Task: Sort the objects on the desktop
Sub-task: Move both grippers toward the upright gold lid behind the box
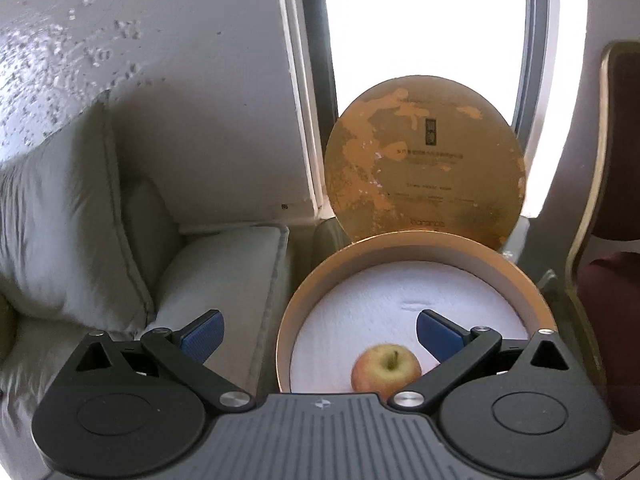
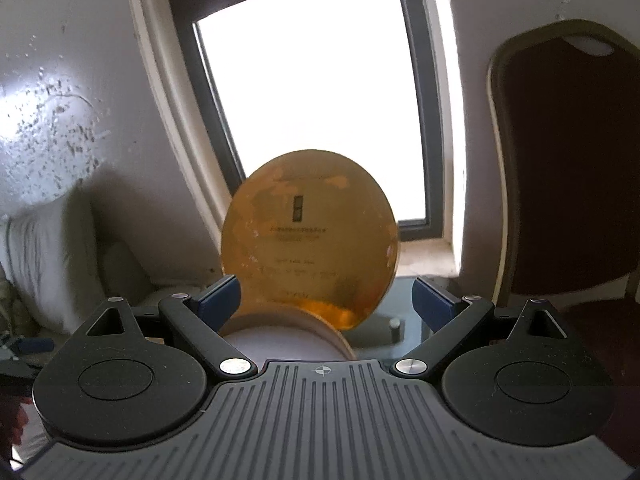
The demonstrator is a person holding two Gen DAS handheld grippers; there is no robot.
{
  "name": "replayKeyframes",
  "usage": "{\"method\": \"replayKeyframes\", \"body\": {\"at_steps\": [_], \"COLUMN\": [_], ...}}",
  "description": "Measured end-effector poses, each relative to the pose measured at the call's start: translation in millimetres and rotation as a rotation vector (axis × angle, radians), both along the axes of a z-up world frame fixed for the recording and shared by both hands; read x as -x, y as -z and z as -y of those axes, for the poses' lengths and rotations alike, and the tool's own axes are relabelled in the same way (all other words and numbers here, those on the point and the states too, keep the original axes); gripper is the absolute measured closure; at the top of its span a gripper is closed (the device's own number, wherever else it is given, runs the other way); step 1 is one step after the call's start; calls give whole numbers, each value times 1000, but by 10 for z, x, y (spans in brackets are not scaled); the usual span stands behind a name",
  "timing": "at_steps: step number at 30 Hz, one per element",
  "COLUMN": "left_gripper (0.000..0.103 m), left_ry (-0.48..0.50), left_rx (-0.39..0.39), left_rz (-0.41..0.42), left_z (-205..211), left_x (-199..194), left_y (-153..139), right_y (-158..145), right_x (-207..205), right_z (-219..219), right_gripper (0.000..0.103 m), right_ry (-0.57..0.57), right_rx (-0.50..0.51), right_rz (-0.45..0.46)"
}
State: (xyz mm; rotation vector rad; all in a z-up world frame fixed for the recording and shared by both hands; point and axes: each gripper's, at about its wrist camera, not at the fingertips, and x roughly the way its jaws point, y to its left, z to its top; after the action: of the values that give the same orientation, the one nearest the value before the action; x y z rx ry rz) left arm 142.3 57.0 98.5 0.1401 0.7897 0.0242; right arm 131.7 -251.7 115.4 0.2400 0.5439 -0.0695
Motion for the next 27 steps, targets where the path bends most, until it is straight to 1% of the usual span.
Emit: {"method": "replayKeyframes", "body": {"at_steps": [5, 8, 10, 12, 14, 16, 19, 21, 23, 27], "left_gripper": [0, 0, 0, 0, 0, 0, 0, 1, 1, 1], "left_ry": [0, 0, 5, 17, 15, -3, -13, -9, -5, 9], "left_rx": [-25, -52, -47, -21, 12, 50, 154, 198, 218, 265], "left_rz": [-2, 26, 74, 120, 144, 139, 115, 139, 176, 230], "left_z": [-41, -78, -95, -112, -130, -148, -196, -215, -204, -183], "left_x": [-474, -836, -1121, -1396, -1700, -2013, -2407, -2568, -2697, -2869], "left_y": [84, 89, 81, 101, 189, 343, 622, 789, 934, 1154], "right_y": [95, 171, 244, 338, 467, 646, 964, 1172, 1345, 1596], "right_x": [-370, -631, -849, -1077, -1301, -1538, -1862, -2038, -2176, -2388], "right_z": [59, 137, 214, 289, 347, 403, 490, 564, 629, 684], "right_gripper": [7, 7, 5, 3, 3, 2, 1, 1, 1, 1], "right_ry": [-28, -17, 11, 40, 76, 109, 152, 172, 176, 138], "right_rx": [7, -7, -25, -40, -41, -36, -26, -35, -35, -3], "right_rz": [43, 93, 127, 158, 175, 171, 137, 118, 114, 127]}}
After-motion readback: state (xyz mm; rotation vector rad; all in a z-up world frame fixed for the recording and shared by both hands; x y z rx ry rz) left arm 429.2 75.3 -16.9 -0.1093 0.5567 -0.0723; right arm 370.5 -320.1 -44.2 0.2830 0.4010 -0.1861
